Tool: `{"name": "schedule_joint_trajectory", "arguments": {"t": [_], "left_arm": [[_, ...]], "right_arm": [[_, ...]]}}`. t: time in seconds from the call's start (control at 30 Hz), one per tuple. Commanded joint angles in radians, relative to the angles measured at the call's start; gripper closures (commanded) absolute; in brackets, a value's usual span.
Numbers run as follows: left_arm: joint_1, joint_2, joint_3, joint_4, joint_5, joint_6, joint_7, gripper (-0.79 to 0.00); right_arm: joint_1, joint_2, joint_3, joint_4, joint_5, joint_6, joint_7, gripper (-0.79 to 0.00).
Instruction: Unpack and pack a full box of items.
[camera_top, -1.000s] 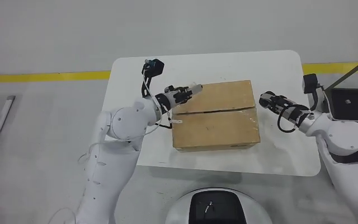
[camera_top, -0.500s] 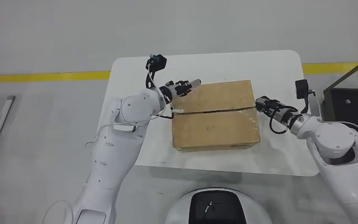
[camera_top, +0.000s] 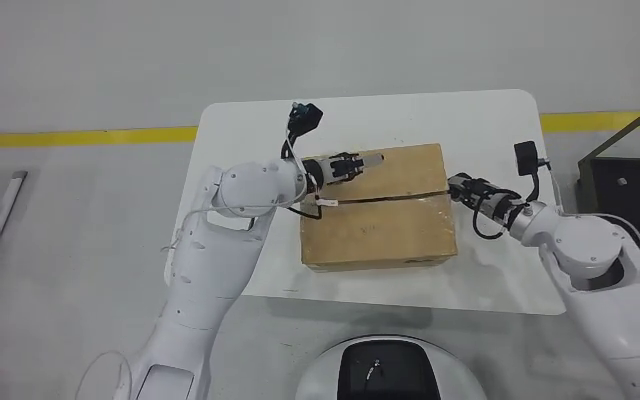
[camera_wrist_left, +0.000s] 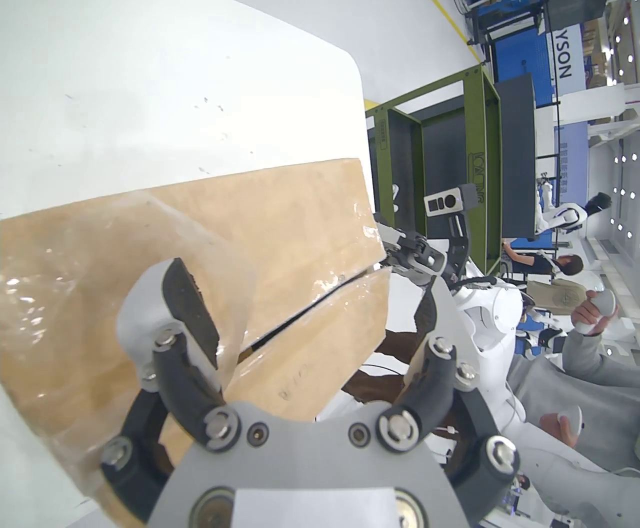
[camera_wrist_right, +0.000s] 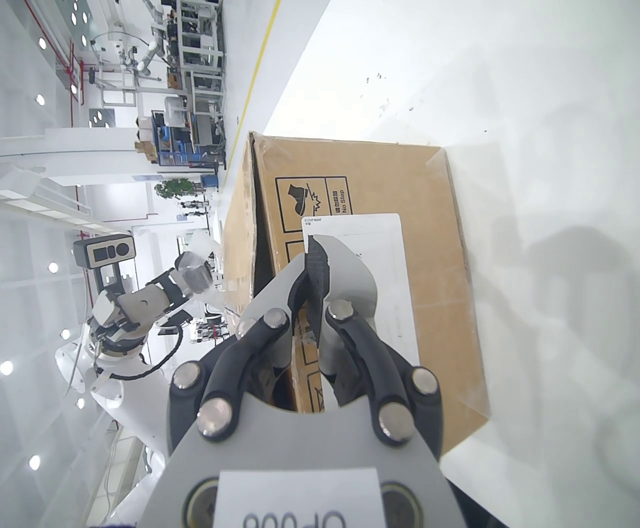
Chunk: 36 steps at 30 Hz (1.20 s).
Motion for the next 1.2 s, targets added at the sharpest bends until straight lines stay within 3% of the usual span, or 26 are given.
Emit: {"name": "schedule_joint_trajectory", "arguments": {"t": [0.0, 0.33, 0.87, 1.17], "left_arm": [[-0.002, -0.002, 0.005, -0.007, -0.023, 0.003, -0.014, -0.785], [-0.039, -0.028, 0.114, -0.016, -0.075, -0.012, -0.027, -0.785], [-0.203, -0.124, 0.330, 0.121, -0.176, -0.076, 0.006, -0.785], [-0.253, -0.161, 0.367, 0.143, -0.202, -0.090, 0.036, -0.785]], "right_arm": [[0.004, 0.000, -0.003, 0.002, 0.000, 0.001, 0.001, 0.000], [0.007, 0.003, 0.008, 0.001, 0.010, -0.002, 0.001, 0.000], [-0.114, 0.016, 0.129, -0.053, 0.059, -0.028, -0.023, 0.000], [-0.155, 0.020, 0.163, -0.084, 0.077, -0.050, -0.026, 0.000]]}}
